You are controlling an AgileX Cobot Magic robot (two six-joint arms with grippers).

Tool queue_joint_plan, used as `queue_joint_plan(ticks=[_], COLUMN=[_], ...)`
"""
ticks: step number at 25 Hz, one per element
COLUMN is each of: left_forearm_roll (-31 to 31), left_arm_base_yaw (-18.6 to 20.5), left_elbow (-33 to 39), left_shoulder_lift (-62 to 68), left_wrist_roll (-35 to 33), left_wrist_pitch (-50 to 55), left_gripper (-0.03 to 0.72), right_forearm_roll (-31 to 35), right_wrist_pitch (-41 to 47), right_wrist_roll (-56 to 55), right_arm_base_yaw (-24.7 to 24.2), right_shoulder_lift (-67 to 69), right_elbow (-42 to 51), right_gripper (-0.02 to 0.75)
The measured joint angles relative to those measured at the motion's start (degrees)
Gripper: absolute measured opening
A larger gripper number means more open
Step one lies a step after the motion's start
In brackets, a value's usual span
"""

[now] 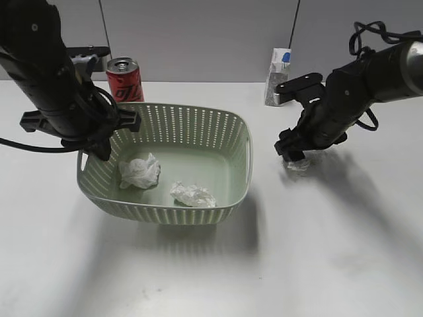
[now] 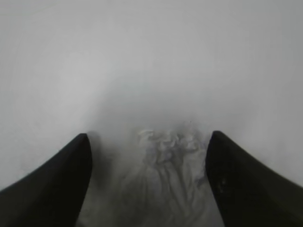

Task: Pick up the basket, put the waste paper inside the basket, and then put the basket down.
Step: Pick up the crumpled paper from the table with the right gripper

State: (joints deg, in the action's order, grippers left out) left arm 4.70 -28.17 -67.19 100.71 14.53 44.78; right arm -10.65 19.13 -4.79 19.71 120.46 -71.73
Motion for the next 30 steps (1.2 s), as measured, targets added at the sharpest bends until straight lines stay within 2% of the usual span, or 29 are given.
queue_joint_plan(ticks=[4,10,12,14,16,18,23,26,30], left_forearm_roll=[0.0,-0.1,-0.1,-0.2,-0.2,-0.2,-0.2,0.0,0.2], left_arm_base_yaw=[0.0,0.0,0.0,0.0,0.0,0.0,0.0,0.0,0.0], left_elbow=[0.0,0.0,0.0,0.0,0.0,0.0,0.0,0.0,0.0], left_shoulder_lift=[0.0,0.0,0.0,0.0,0.0,0.0,0.0,0.0,0.0], left_wrist_roll=[0.0,0.0,0.0,0.0,0.0,0.0,0.0,0.0,0.0], left_wrist_pitch=[0.0,-0.2,-0.2,-0.2,-0.2,-0.2,-0.2,-0.2,-0.2], left_gripper=[0.000,0.000,0.000,0.000,0.000,0.000,0.000,0.000,0.000], right_forearm_roll=[-0.8,0.0,0.4,1.0,1.5,2.0,2.2,4.5,17.5], right_wrist_pitch=[0.6,2.0,3.1,4.5,5.7,6.1,9.6,10.4,10.4], right_wrist_roll=[-5.9,-7.2,-7.4,-7.4,-7.3,-7.2,-6.8,-3.9,8.7], right_arm_base_yaw=[0.0,0.0,0.0,0.1,0.1,0.1,0.1,0.0,0.6], right_shoulder_lift=[1.2,1.5,1.5,1.5,1.5,1.4,-1.3,-6.9,-16.4], right_elbow=[-0.4,-1.0,-1.0,-1.0,-1.0,-1.0,-0.5,-0.6,-1.6], right_gripper=[0.573,0.555,0.466,0.253,0.094,0.033,0.009,0.006,0.005])
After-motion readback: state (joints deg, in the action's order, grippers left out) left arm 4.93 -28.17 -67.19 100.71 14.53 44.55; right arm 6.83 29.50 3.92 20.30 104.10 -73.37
